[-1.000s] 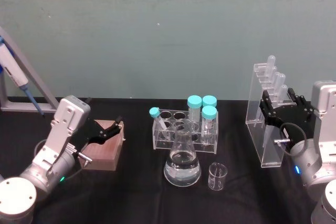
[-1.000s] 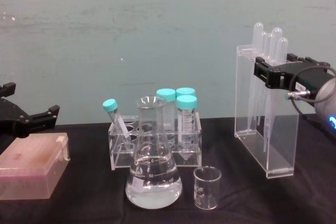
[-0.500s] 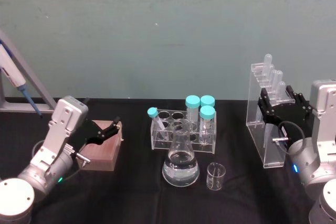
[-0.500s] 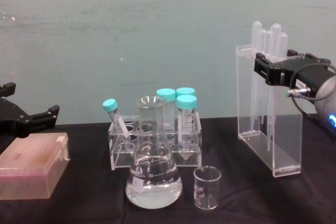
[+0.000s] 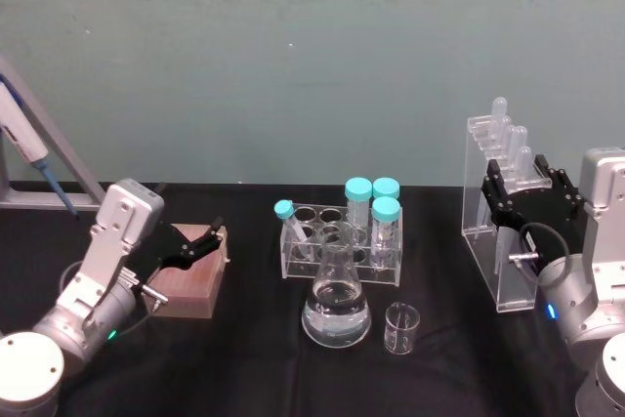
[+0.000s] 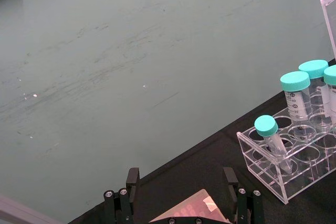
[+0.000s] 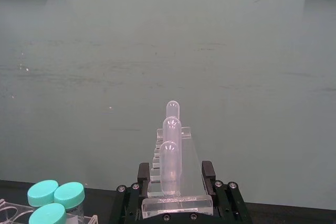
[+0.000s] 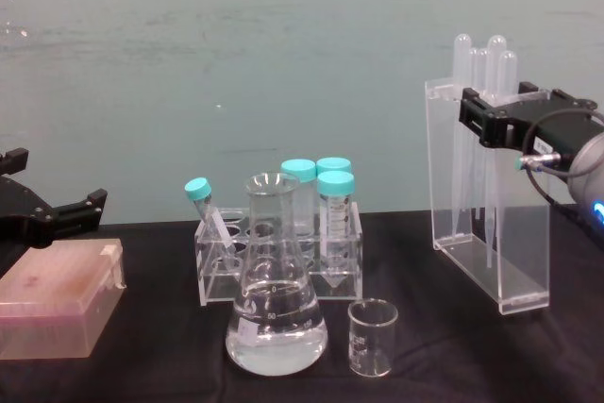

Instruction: Place the experimental apparatus aside using one hand.

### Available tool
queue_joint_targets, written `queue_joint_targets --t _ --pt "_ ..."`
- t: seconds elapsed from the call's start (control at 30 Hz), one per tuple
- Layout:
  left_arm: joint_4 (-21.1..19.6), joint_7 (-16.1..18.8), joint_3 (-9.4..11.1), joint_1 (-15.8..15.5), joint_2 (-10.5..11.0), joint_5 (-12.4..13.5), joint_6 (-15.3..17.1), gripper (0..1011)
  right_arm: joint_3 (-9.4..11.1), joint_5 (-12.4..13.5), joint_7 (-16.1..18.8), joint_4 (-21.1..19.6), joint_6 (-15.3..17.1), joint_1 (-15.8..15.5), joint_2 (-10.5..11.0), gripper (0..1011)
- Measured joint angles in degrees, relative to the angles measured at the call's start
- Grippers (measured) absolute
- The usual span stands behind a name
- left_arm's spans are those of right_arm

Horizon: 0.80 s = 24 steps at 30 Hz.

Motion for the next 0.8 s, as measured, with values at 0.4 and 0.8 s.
queue_joint_targets --t 0.4,0.8 --pt "0.00 0.00 0.00 0.00 0.00 0.00 0.00 1000 0.42 0.14 -0.01 0.42 -1.17 0.33 0.19 613" --pt "0.00 0.00 0.00 0.00 0.00 0.00 0.00 1000 1.27 0.21 -0.29 1.20 -2.39 1.04 0.43 613"
